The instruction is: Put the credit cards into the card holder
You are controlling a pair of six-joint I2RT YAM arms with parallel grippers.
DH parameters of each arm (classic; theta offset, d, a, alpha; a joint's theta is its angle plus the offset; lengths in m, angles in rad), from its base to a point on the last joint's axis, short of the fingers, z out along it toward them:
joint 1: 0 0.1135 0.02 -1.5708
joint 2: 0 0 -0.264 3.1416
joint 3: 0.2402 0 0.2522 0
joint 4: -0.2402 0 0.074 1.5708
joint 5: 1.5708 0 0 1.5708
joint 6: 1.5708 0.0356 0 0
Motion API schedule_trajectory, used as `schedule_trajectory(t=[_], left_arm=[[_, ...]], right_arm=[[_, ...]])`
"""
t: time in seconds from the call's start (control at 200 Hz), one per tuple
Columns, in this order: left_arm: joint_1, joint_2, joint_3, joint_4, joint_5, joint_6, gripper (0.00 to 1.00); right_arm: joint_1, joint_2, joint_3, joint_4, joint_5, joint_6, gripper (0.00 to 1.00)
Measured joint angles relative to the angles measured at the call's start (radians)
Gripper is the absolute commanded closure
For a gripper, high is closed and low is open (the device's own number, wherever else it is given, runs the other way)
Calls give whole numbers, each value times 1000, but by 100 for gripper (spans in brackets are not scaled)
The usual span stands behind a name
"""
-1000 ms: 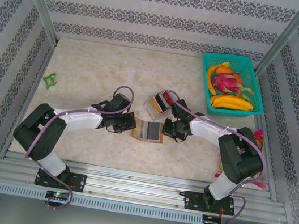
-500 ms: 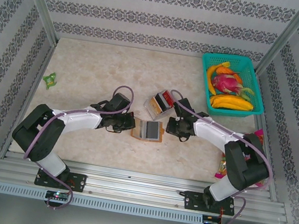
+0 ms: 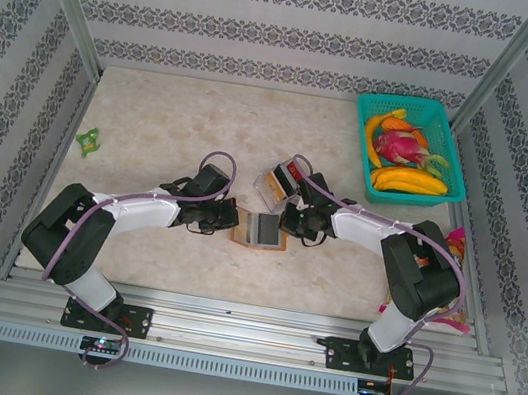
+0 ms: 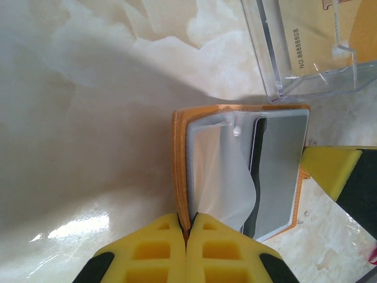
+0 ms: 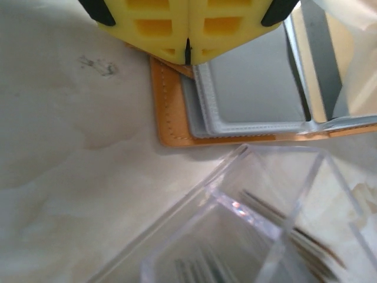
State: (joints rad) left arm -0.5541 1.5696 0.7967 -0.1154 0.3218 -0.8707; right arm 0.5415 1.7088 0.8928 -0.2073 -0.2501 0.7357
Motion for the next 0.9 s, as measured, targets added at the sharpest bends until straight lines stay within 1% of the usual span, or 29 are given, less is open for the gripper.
schedule_trajectory(t=[0.21, 0.35, 0.505, 0.58, 0.719, 0.839, 0.899], left_arm=[[1, 0, -1, -6, -5, 0, 100], [6, -3, -11, -6, -3, 0, 100], [6, -7, -23, -4, 0, 0, 100], [7, -9, -28, -4, 0, 0, 100], [27, -18, -37, -16, -5, 5, 100], [32, -25, -37, -25, -8, 12, 100], [32, -26, -37, -27, -8, 15, 100]], right_arm=[[-1, 1, 0, -20, 52, 2, 100], [-2, -3, 2, -52, 113, -2, 100], [-2, -4, 13, -83, 144, -10, 100], [-2, -6, 21, -109, 163, -18, 98], [-10, -29, 25, -194, 225, -34, 86], [-16, -91, 25, -241, 236, -40, 68], [-16, -119, 27, -240, 224, -37, 63]])
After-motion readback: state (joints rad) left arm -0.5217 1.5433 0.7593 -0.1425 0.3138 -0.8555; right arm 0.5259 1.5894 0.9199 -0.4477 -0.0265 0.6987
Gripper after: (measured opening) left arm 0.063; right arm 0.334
